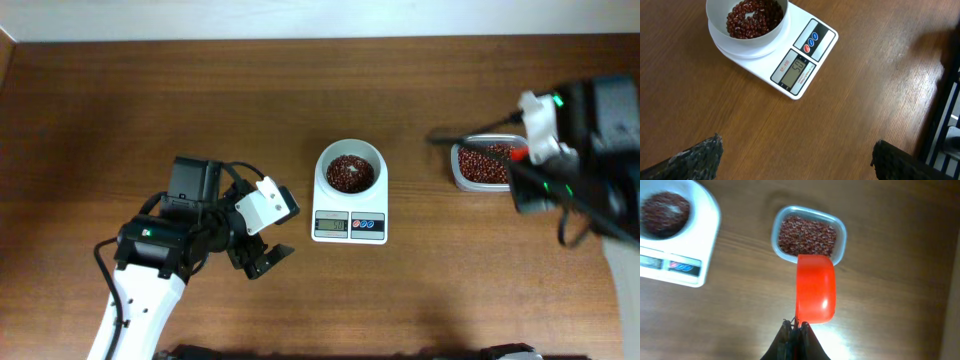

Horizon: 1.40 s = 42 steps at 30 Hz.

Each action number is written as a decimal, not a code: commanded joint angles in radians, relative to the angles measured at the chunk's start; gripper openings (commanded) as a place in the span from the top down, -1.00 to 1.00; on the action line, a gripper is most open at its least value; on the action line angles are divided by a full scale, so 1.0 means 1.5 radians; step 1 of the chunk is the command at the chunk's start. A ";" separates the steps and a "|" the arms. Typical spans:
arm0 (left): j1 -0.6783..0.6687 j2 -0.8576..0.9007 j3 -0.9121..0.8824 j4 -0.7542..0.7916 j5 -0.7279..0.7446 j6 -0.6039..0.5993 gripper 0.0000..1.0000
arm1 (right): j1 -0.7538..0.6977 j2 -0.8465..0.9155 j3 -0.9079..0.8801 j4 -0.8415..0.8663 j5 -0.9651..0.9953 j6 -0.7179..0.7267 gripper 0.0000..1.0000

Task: Scoop and weigh 50g on scale
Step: 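Withdraw the right gripper with the scoop toward the front right, then lower the orange scoop onto the table and open the right gripper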

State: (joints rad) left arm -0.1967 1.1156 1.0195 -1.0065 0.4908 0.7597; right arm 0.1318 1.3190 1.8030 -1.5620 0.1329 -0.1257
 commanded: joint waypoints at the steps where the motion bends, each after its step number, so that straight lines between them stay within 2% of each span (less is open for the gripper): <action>1: 0.003 -0.002 0.011 -0.001 0.012 0.009 -0.98 | 0.003 -0.083 -0.072 -0.019 -0.054 0.061 0.92; 3: 0.003 -0.002 0.011 -0.001 0.012 0.009 -0.98 | 0.003 -0.166 -0.185 0.009 -0.055 0.152 0.92; 6: 0.003 -0.002 0.011 -0.001 0.012 0.009 -0.98 | 0.003 -0.296 -0.420 0.145 -0.093 0.369 0.92; 8: 0.003 -0.002 0.011 -0.001 0.012 0.009 -0.98 | 0.003 -0.343 -0.541 0.234 -0.143 0.460 0.92; 12: 0.003 -0.002 0.011 -0.001 0.012 0.009 -0.98 | 0.003 -0.339 -0.713 0.404 -0.161 0.561 0.92; 17: 0.003 -0.002 0.011 -0.001 0.012 0.009 -0.98 | 0.003 -0.273 -0.777 0.534 -0.153 0.621 0.92; 24: 0.003 -0.002 0.011 -0.001 0.012 0.009 -0.98 | 0.003 -0.107 -0.777 0.582 -0.153 0.621 0.90; 25: 0.003 -0.002 0.011 -0.001 0.012 0.009 -0.98 | 0.003 -0.093 -0.777 0.591 -0.153 0.621 0.68; 26: 0.003 -0.002 0.011 -0.001 0.012 0.009 -0.98 | 0.003 -0.088 -0.777 0.593 -0.153 0.621 0.59; 32: 0.003 -0.002 0.011 -0.001 0.012 0.009 -0.98 | 0.003 -0.088 -0.777 0.570 -0.153 0.621 0.56; 33: 0.003 -0.002 0.011 -0.001 0.012 0.009 -0.98 | 0.003 -0.088 -0.777 0.569 -0.153 0.621 0.42; 34: 0.003 -0.002 0.011 -0.001 0.012 0.009 -0.98 | 0.003 -0.088 -0.777 0.562 -0.151 0.621 -0.97; 42: 0.003 -0.002 0.011 -0.001 0.012 0.009 -0.98 | 0.003 -0.088 -0.777 0.531 -0.152 0.621 -0.97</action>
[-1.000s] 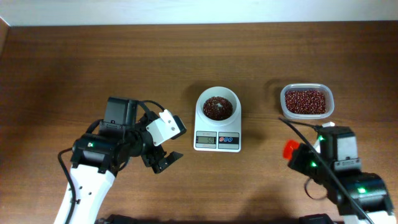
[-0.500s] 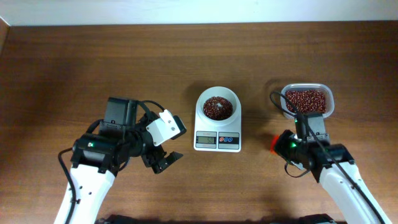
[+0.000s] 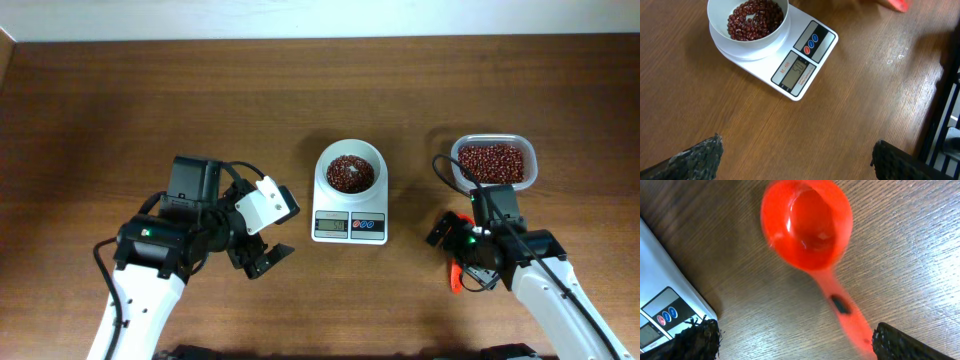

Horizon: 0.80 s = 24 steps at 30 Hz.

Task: Scoop and weigh 50g on scale
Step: 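Lower the orange scoop onto the table and open the right gripper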

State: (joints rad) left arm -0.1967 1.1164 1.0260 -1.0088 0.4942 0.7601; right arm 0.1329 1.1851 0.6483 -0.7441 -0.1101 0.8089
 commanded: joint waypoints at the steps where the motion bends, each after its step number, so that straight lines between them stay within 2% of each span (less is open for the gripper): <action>1: 0.003 -0.002 0.007 0.000 0.009 0.009 -0.98 | 0.002 0.001 -0.007 -0.024 0.010 -0.003 -0.98; 4: 0.003 -0.002 0.007 0.001 0.009 0.009 -0.97 | 0.002 0.001 -0.007 -0.057 0.010 -0.003 -0.97; 19: 0.003 -0.002 0.007 0.001 0.009 0.009 -0.98 | 0.002 0.000 -0.007 -0.060 0.011 -0.005 -0.97; 22: 0.003 -0.002 0.007 0.001 0.009 0.009 -0.98 | 0.002 -0.044 -0.007 -0.059 0.099 -0.005 -0.97; 24: 0.003 -0.002 0.007 0.001 0.009 0.009 -0.98 | 0.002 -0.106 -0.007 -0.060 0.100 -0.005 -0.97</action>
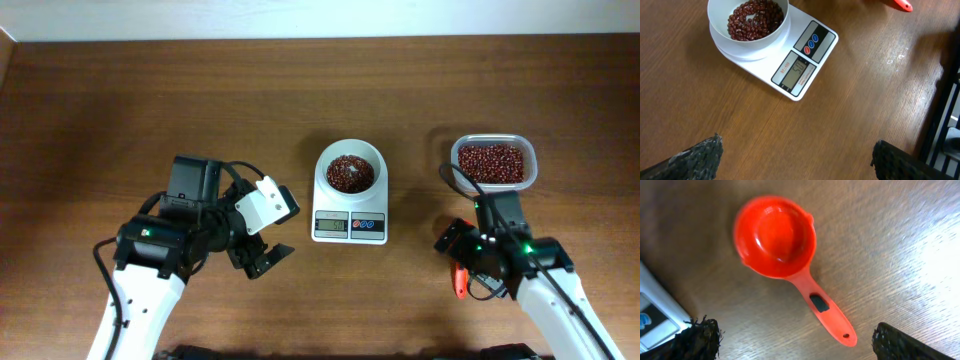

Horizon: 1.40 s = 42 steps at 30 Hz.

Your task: Scoop and weigh 50g on scale

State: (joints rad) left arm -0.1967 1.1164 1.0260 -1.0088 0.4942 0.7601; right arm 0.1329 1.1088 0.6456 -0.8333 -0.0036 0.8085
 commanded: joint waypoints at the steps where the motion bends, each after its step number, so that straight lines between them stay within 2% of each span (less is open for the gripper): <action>1: 0.003 -0.002 0.007 0.000 0.009 0.009 -0.98 | 0.002 -0.090 -0.006 -0.001 0.035 -0.005 -0.97; 4: 0.003 -0.002 0.007 0.001 0.009 0.009 -0.98 | 0.002 -0.198 -0.034 0.000 0.071 -0.005 -0.97; 9: 0.003 -0.002 0.007 0.000 0.009 0.009 -0.98 | -0.044 -0.498 -0.220 0.093 0.024 -0.005 -0.97; 13: 0.003 -0.002 0.007 0.000 0.009 0.009 -0.98 | -0.122 -0.695 -0.231 0.092 0.026 -0.007 -0.97; 15: 0.003 -0.002 0.007 0.000 0.009 0.009 -0.98 | -0.125 -0.729 -0.231 0.096 0.041 -0.007 -0.97; 20: 0.003 -0.002 0.007 0.000 0.009 0.009 -0.98 | -0.125 -0.737 -0.244 0.218 0.064 -0.007 -0.97; 25: 0.003 -0.002 0.007 0.001 0.009 0.009 -0.98 | -0.125 -0.737 -0.246 0.253 0.076 -0.007 -0.97; 31: 0.003 -0.002 0.007 0.000 0.009 0.009 -0.98 | -0.124 -0.737 -0.356 0.439 0.042 -0.010 -0.97; 36: 0.003 -0.002 0.007 0.000 0.009 0.009 -0.98 | -0.124 -0.737 -0.394 0.447 0.042 -0.018 -0.97; 39: 0.003 -0.002 0.007 0.000 0.009 0.009 -0.98 | -0.123 -0.737 -0.423 0.500 0.023 -0.073 -0.97; 42: 0.003 -0.002 0.007 0.001 0.009 0.009 -0.98 | -0.123 -0.737 -0.427 0.502 0.006 -0.193 -0.97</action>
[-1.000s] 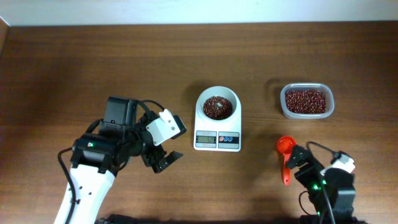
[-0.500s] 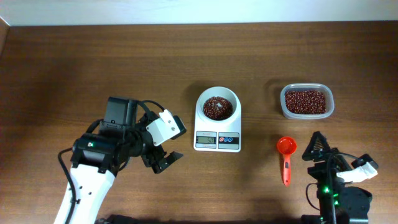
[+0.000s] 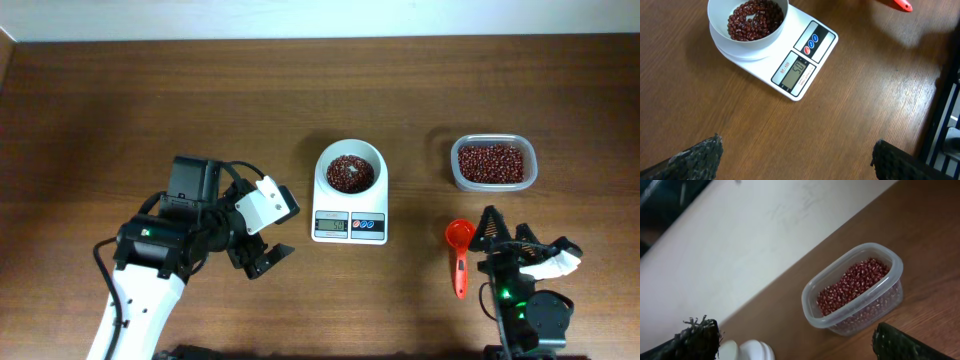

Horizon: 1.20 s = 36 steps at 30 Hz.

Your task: Scoop and weigh 50g on scale

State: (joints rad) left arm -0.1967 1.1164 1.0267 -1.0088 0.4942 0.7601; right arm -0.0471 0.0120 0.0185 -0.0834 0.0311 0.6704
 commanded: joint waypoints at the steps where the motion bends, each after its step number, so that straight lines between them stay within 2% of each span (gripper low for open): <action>1: 0.003 -0.002 0.006 0.001 0.009 0.009 -0.98 | -0.003 -0.006 -0.009 0.001 -0.019 -0.179 -0.97; 3: 0.003 -0.002 0.006 0.000 0.009 0.009 -0.98 | -0.003 -0.006 -0.009 0.001 -0.018 -0.296 -0.97; 6: 0.003 -0.002 0.006 0.001 0.009 0.009 -0.98 | -0.003 -0.006 -0.009 -0.001 -0.018 -0.358 -0.97; 36: 0.003 -0.002 0.006 0.001 0.009 0.009 -0.98 | 0.014 -0.006 -0.009 0.002 -0.013 -0.392 -0.97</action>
State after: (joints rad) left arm -0.1967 1.1164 1.0267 -1.0088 0.4946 0.7601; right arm -0.0338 0.0120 0.0162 -0.0811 0.0101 0.0891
